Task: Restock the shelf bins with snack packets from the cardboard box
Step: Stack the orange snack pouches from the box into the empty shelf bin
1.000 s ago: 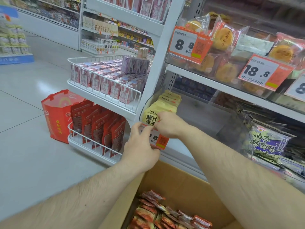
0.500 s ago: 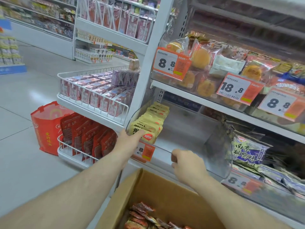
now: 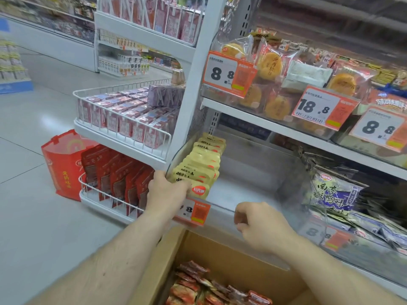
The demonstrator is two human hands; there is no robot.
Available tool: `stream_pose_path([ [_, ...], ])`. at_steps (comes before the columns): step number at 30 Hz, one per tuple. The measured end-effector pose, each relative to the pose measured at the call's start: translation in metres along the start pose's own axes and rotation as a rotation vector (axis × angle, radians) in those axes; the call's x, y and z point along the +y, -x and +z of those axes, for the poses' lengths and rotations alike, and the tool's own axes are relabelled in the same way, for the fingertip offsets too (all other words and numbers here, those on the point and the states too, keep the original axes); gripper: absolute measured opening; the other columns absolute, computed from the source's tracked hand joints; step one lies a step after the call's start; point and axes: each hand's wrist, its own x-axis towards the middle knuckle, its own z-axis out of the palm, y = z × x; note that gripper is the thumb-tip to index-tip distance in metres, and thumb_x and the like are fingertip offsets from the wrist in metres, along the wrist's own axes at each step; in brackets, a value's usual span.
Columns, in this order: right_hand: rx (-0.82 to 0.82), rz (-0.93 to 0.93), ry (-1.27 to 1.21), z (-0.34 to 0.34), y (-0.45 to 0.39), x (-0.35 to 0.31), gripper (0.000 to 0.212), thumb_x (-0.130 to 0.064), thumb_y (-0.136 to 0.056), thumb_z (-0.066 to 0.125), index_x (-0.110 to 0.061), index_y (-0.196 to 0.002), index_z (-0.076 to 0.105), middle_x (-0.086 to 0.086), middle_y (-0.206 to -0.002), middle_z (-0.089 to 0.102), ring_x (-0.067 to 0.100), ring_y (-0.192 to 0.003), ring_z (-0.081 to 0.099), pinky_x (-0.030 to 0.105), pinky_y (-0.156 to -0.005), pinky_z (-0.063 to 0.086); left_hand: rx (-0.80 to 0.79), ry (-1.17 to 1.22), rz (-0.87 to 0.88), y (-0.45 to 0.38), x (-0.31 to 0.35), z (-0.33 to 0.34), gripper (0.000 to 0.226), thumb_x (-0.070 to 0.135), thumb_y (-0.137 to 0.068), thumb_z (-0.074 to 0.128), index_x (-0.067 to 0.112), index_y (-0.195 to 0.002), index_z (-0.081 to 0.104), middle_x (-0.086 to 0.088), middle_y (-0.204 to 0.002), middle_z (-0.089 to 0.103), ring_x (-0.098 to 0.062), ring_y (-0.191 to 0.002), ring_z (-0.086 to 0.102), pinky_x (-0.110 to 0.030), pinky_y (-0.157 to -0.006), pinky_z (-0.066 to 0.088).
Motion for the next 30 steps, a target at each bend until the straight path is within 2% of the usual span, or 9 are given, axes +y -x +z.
stream_pose_path([
  [3, -0.01, 0.121, -0.508, -0.021, -0.031, 0.003, 0.052, -0.06, -0.082, 0.067, -0.027, -0.122, 0.058, -0.005, -0.12, 0.064, 0.016, -0.108, 0.06, 0.031, -0.094, 0.046, -0.084, 0.03, 0.064, -0.005, 0.007, -0.008, 0.046, 0.001, -0.077, 0.058, 0.035, -0.107, 0.054, 0.018, -0.098, 0.064, -0.007, -0.09, 0.065, -0.045, -0.086, 0.056],
  [5, -0.045, 0.274, -0.882, -0.031, -0.067, 0.003, 0.08, -0.071, -0.087, 0.049, -0.02, -0.148, 0.039, 0.005, -0.15, 0.044, 0.023, -0.135, 0.044, 0.044, -0.114, 0.033, -0.151, 0.038, 0.098, -0.008, 0.013, -0.007, 0.062, -0.012, -0.079, 0.049, 0.047, -0.097, 0.051, 0.032, -0.077, 0.064, 0.001, -0.08, 0.063, -0.036, -0.073, 0.056],
  [9, -0.11, 0.389, -1.294, -0.022, -0.134, -0.016, 0.083, -0.073, -0.094, 0.023, -0.022, -0.158, 0.007, 0.005, -0.165, 0.007, 0.021, -0.152, 0.008, 0.046, -0.122, 0.007, -0.167, 0.074, 0.161, -0.013, 0.015, -0.006, 0.077, -0.021, -0.082, 0.035, 0.052, -0.086, 0.056, 0.039, -0.066, 0.063, -0.01, -0.076, 0.068, -0.028, -0.057, 0.048],
  [14, -0.077, 0.288, -1.705, -0.021, -0.175, -0.048, 0.066, -0.057, -0.1, 0.026, -0.008, -0.119, 0.065, 0.013, -0.121, 0.065, 0.031, -0.112, 0.063, 0.042, -0.098, 0.047, -0.195, 0.068, 0.183, -0.02, 0.016, -0.009, 0.086, -0.029, -0.082, 0.025, 0.045, -0.075, 0.069, 0.028, -0.063, 0.067, 0.001, -0.061, 0.068, -0.019, -0.045, 0.046],
  [17, -0.059, 0.314, -1.792, -0.015, -0.181, -0.052, 0.077, -0.067, -0.096, 0.023, -0.008, -0.123, 0.065, 0.019, -0.123, 0.066, 0.038, -0.117, 0.062, 0.05, -0.103, 0.046, -0.247, 0.097, 0.171, -0.022, 0.014, -0.011, 0.084, -0.034, -0.077, 0.023, 0.039, -0.088, 0.062, 0.029, -0.062, 0.067, 0.015, -0.057, 0.062, -0.015, -0.044, 0.045],
  [20, -0.065, 0.401, -1.822, -0.01, -0.178, -0.042, 0.093, -0.082, -0.085, 0.024, -0.007, -0.123, 0.065, 0.021, -0.123, 0.066, 0.038, -0.116, 0.062, 0.052, -0.107, 0.042, -0.262, 0.146, 0.138, -0.025, 0.014, -0.011, 0.089, -0.033, -0.072, 0.024, 0.043, -0.09, 0.066, 0.026, -0.07, 0.07, 0.004, -0.063, 0.068, -0.017, -0.044, 0.043],
  [24, -0.101, 0.54, -1.576, -0.007, -0.168, -0.036, 0.081, -0.074, -0.087, 0.026, -0.017, -0.131, 0.063, 0.006, -0.121, 0.069, 0.027, -0.11, 0.066, 0.041, -0.115, 0.033, -0.226, 0.16, 0.106, -0.029, 0.012, -0.013, 0.094, -0.03, -0.072, 0.023, 0.049, -0.076, 0.073, 0.024, -0.077, 0.073, -0.006, -0.073, 0.069, -0.035, -0.071, 0.047],
  [27, -0.214, 0.643, -1.482, 0.002, -0.157, -0.039, 0.094, -0.082, -0.085, 0.011, -0.02, -0.15, 0.04, 0.003, -0.155, 0.039, 0.027, -0.145, 0.031, 0.049, -0.12, 0.008, -0.239, 0.164, 0.1, -0.025, 0.014, -0.015, 0.09, -0.028, -0.077, 0.023, 0.047, -0.076, 0.072, 0.021, -0.074, 0.073, -0.001, -0.064, 0.07, -0.036, -0.071, 0.054],
  [30, -0.377, 0.537, -1.732, 0.002, -0.143, -0.059, 0.098, -0.087, -0.081, 0.017, -0.016, -0.129, 0.064, 0.019, -0.13, 0.063, 0.041, -0.121, 0.059, 0.056, -0.11, 0.035, -0.244, 0.17, 0.082, -0.023, 0.015, -0.017, 0.088, -0.028, -0.075, 0.025, 0.046, -0.073, 0.072, 0.018, -0.072, 0.074, -0.004, -0.062, 0.07, -0.037, -0.073, 0.054],
])
